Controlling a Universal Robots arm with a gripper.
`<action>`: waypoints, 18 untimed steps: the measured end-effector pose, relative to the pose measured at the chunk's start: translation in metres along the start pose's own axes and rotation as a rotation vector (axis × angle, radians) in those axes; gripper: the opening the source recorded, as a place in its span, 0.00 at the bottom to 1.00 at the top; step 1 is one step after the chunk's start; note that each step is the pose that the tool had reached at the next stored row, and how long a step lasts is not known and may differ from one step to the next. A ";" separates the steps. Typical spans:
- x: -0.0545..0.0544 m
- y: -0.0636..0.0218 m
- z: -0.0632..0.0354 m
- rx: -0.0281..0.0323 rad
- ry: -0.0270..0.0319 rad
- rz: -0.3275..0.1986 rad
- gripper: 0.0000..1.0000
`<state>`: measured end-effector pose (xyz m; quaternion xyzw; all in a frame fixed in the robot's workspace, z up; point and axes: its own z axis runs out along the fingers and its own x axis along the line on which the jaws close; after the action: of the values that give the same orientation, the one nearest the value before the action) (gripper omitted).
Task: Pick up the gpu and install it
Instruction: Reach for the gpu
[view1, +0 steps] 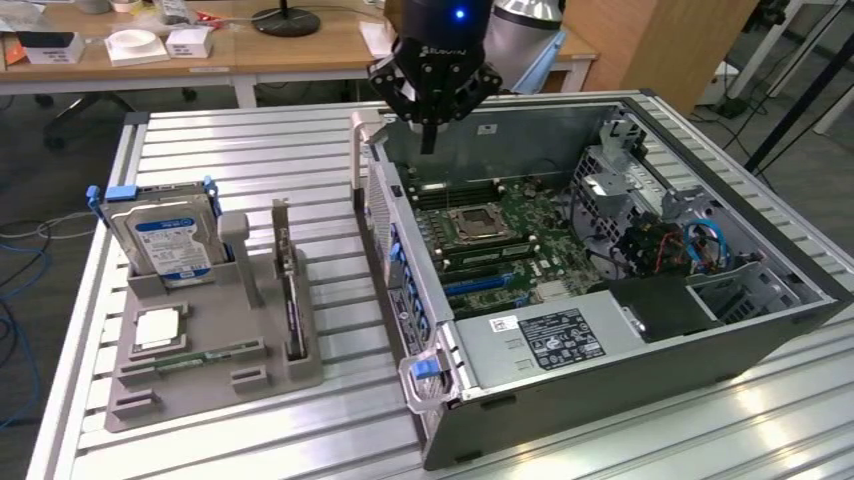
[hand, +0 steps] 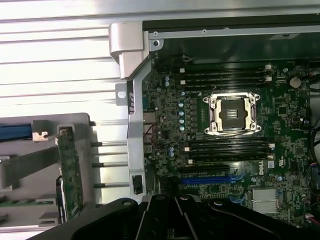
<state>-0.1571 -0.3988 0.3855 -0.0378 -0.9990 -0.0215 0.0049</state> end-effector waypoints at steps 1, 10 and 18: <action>0.001 -0.0001 0.0002 0.0001 0.0007 0.000 0.11; 0.009 -0.0007 0.0018 0.0005 0.0067 0.000 0.11; 0.014 -0.0012 0.0030 0.0011 0.0145 0.001 0.11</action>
<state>-0.1714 -0.3988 0.3826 -0.0379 -0.9990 -0.0212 0.0122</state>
